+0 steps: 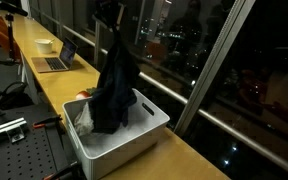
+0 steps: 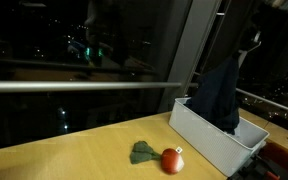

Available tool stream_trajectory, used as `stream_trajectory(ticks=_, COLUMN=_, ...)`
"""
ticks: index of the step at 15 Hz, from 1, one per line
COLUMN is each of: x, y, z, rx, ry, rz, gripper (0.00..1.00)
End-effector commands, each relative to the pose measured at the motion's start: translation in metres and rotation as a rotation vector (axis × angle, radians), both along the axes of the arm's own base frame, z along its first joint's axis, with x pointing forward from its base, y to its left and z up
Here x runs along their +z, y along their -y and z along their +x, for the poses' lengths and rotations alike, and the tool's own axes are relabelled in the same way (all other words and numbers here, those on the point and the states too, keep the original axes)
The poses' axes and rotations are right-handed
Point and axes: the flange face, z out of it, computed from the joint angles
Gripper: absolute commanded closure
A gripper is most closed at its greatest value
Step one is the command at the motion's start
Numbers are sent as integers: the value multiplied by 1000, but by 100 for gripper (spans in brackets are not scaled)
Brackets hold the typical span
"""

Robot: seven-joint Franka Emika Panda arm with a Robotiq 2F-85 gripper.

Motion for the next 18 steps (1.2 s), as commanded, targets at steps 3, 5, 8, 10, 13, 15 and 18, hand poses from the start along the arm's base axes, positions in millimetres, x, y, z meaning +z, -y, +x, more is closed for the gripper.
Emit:
stream_trajectory(ticks=3, x=125, y=-73, z=-20, rx=63, ry=93, rz=-128, gripper=99)
stream_trajectory(ticks=5, x=159, y=-105, z=-25, rx=93, ry=121, rz=-171, gripper=99)
stream_trajectory(ticks=8, x=180, y=-149, z=-25, rx=141, ry=139, rz=-212, gripper=99)
stream_trajectory(ticks=10, x=171, y=-173, z=-18, rx=179, ry=122, rz=-221, gripper=99)
stream_trajectory(ticks=13, x=130, y=-208, z=-4, rx=239, ry=74, rz=-173, gripper=99)
stream_trajectory(ticks=15, x=104, y=-230, z=0, rx=266, ry=34, rz=-142, gripper=99)
stream_trajectory(ticks=18, x=74, y=-257, z=-3, rx=295, ry=-7, rz=-115, gripper=99)
